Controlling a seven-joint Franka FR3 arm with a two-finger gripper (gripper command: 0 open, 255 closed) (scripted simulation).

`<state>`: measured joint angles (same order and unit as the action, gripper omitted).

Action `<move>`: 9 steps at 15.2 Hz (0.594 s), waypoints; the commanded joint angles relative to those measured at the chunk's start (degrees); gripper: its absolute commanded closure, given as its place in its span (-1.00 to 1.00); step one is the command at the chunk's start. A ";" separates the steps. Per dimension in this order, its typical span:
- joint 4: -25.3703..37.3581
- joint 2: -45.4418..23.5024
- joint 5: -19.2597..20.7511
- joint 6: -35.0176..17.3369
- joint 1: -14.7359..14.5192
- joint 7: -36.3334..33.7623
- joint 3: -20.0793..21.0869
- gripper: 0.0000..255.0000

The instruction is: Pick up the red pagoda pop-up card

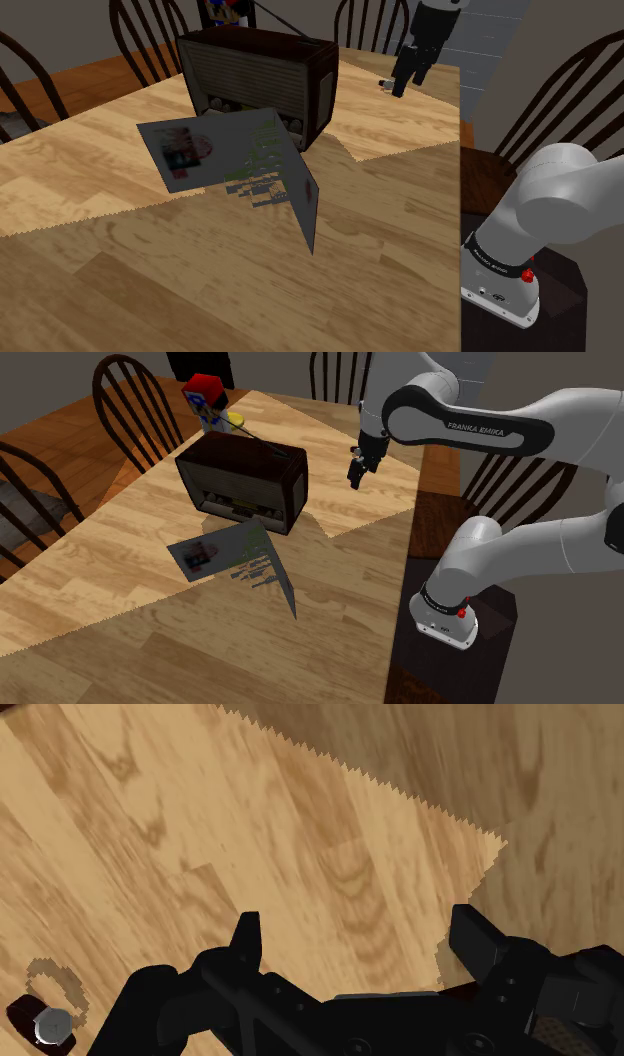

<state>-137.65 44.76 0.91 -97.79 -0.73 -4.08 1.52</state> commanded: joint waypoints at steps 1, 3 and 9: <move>0.00 0.00 0.00 0.00 0.00 0.00 0.00 -1.00; 0.60 -0.63 -1.81 -0.03 -0.79 -3.38 2.56 -1.00; 4.15 -4.36 -6.62 -0.64 -2.71 -13.45 10.12 -1.00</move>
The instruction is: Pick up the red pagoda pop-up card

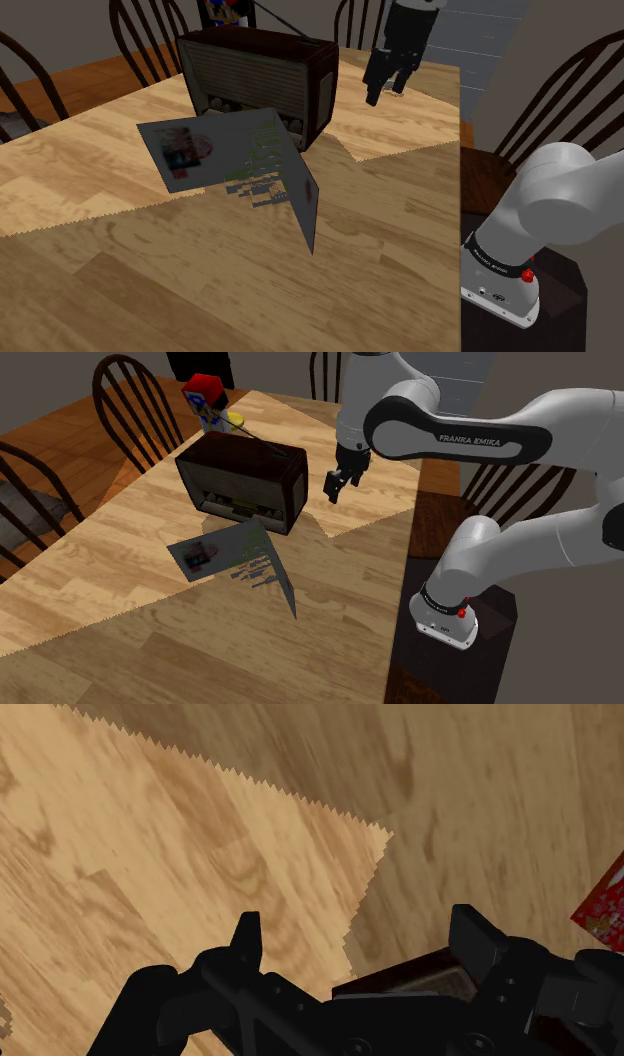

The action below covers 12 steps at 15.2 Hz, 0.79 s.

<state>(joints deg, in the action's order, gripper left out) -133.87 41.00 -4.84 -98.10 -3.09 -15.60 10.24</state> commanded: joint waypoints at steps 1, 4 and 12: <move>1.21 -1.47 -1.54 -0.49 -0.57 -3.60 2.65 -1.00; 4.15 -4.47 -3.23 -1.02 -1.05 -8.62 6.39 -1.00; 15.01 -15.20 -4.69 -2.35 -0.96 -22.42 16.46 -1.00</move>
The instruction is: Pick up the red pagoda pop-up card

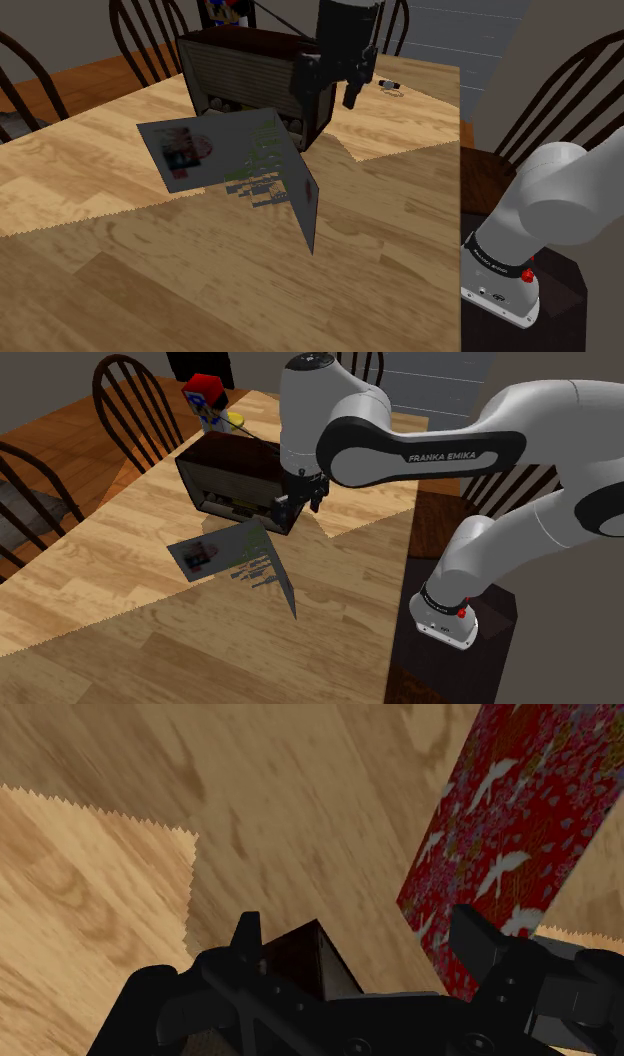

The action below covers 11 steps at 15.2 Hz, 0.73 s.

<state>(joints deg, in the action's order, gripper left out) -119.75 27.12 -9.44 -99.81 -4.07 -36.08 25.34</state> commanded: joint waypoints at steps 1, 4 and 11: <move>2.57 -2.96 0.13 -0.75 0.13 -3.77 2.65 -1.00; 8.05 -8.32 1.51 -0.92 0.54 -9.48 6.65 -1.00; 7.78 -11.83 2.75 -4.70 0.46 -13.28 9.45 -1.00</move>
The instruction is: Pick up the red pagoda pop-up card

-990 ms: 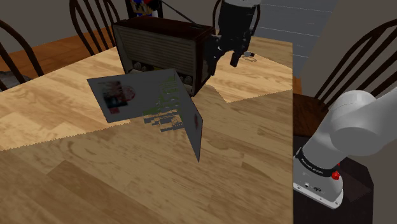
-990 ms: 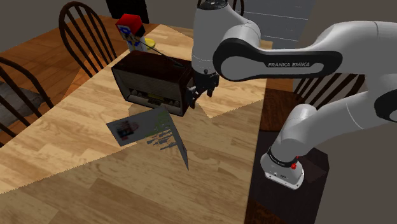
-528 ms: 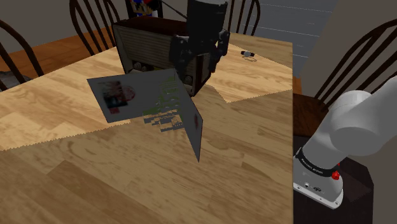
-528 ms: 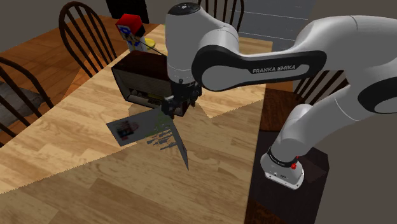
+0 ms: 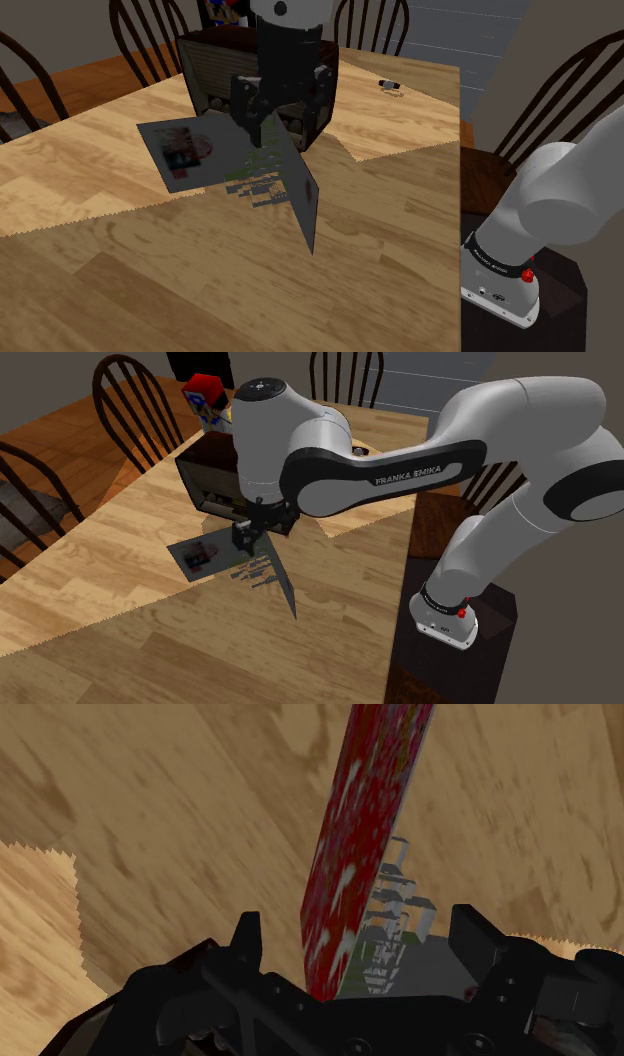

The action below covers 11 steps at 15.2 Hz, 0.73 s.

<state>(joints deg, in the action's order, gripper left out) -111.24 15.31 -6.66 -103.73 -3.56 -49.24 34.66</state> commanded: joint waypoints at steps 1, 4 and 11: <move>-1.53 0.02 -0.08 -1.55 -0.09 -0.11 0.18 -1.00; -2.78 0.06 -0.15 -2.76 -0.15 -0.10 0.28 -1.00; -2.81 0.12 -0.18 -2.74 -0.16 -0.07 0.25 1.00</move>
<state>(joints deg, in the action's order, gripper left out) -114.02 15.43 -6.84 -106.48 -3.71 -49.31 34.91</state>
